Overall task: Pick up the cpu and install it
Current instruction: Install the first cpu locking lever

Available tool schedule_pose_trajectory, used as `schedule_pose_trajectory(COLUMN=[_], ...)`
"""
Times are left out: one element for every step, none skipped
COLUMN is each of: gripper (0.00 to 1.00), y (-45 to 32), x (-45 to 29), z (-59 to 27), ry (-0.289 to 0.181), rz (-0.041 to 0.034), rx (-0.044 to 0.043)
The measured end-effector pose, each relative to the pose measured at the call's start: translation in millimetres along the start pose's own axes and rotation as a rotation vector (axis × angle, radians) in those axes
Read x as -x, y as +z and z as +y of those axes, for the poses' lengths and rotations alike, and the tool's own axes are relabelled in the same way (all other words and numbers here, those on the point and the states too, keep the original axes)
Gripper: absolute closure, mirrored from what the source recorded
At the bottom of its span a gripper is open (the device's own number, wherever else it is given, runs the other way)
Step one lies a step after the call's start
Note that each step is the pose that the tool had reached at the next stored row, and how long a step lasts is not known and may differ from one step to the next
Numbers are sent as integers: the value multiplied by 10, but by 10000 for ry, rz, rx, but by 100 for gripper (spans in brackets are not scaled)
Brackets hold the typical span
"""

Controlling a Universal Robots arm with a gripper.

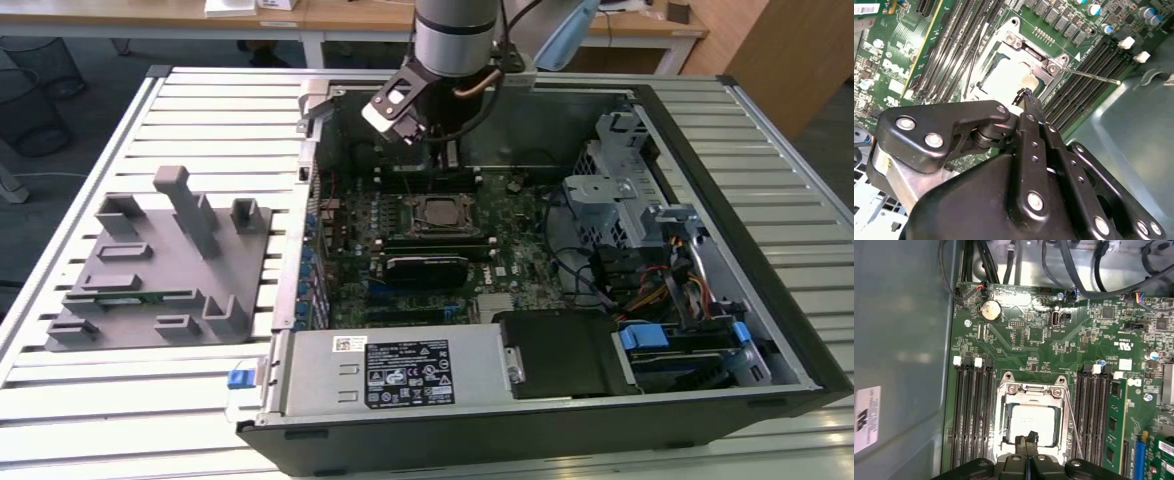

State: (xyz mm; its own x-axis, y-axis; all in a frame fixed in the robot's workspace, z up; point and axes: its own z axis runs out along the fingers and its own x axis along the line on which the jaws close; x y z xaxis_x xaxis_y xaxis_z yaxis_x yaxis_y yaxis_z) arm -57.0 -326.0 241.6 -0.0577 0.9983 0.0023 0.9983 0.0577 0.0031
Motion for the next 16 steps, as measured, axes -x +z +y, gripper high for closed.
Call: schedule_pose_trajectory(gripper=[89, 89, 89, 89, 89, 89, 89, 89, 89, 89, 89, 89, 89, 89, 89, 89], y=[-20, -41, -62, -79, -94, -103, -104, -104, -104, -104, -105, -104, -104, -103, -103, -104], x=[0, 0, 0, 0, 0, 0, -1, -1, -1, 0, 0, 0, 0, -1, -1, -1], z=[0, 0, 0, 0, 0, 0, -1, -1, -1, -1, -2, -2, -2, -2, -2, -3], ry=[0, 0, -1, -1, -1, -13, -68, -169, -329, -507, -686, -866, -1047, -1220, -1366, -1504], rz=[1, 1, 0, 1, 1, 1, -3, -5, -5, -6, -8, -12, -23, -39, -58, -85], rx=[1, 1, 0, 1, 0, 1, 0, 1, 1, 0, -2, -4, -6, -7, -10, -14])
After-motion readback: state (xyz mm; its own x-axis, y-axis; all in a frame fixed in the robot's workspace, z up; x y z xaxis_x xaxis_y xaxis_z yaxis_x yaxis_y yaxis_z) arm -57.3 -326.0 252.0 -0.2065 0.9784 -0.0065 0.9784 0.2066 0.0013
